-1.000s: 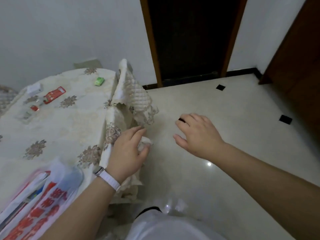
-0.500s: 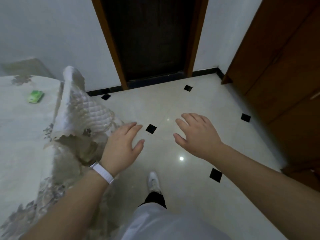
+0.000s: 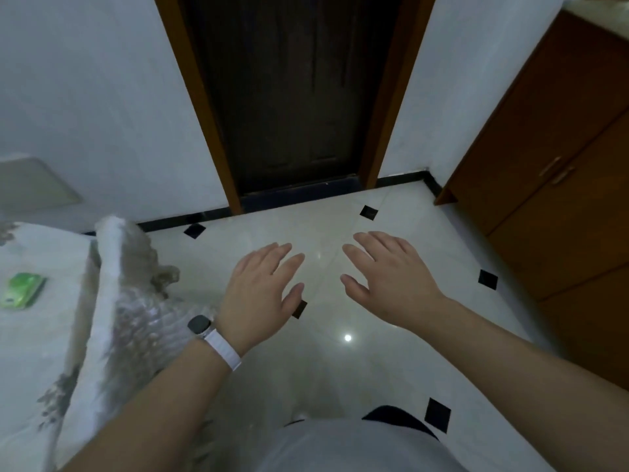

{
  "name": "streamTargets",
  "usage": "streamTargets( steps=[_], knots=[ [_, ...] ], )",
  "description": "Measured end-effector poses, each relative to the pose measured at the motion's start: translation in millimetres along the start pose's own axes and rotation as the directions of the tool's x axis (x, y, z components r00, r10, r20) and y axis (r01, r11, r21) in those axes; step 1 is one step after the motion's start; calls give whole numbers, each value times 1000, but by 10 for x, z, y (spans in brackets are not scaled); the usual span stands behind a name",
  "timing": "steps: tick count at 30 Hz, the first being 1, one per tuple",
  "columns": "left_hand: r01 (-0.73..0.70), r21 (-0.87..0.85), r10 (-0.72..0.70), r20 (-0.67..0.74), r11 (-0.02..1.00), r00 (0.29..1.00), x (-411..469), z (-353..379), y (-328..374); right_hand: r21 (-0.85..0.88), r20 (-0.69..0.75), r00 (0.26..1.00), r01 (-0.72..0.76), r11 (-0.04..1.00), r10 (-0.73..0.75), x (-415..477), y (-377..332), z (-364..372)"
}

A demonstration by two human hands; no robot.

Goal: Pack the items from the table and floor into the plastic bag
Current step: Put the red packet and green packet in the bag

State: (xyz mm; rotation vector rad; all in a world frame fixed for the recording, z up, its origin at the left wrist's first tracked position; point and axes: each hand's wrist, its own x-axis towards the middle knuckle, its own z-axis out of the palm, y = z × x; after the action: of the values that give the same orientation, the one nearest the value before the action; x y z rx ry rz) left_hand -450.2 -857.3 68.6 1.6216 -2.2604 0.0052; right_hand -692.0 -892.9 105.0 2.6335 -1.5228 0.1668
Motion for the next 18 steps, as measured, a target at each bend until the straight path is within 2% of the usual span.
streamTargets(
  steps=[9,13,18],
  knots=[
    [91,105,-99,73,990,992,1220,302,-694,73,9,994,112,991,-113,1489,598,445],
    [194,177,-211,83,965,974,1812,314,-947,143,51,980,182,973,-191,2299,828,547],
    [347,224,-362,29,911,932,2379,261,-1287,203,4,929,363,910,-371,3272,976,623]
  ],
)
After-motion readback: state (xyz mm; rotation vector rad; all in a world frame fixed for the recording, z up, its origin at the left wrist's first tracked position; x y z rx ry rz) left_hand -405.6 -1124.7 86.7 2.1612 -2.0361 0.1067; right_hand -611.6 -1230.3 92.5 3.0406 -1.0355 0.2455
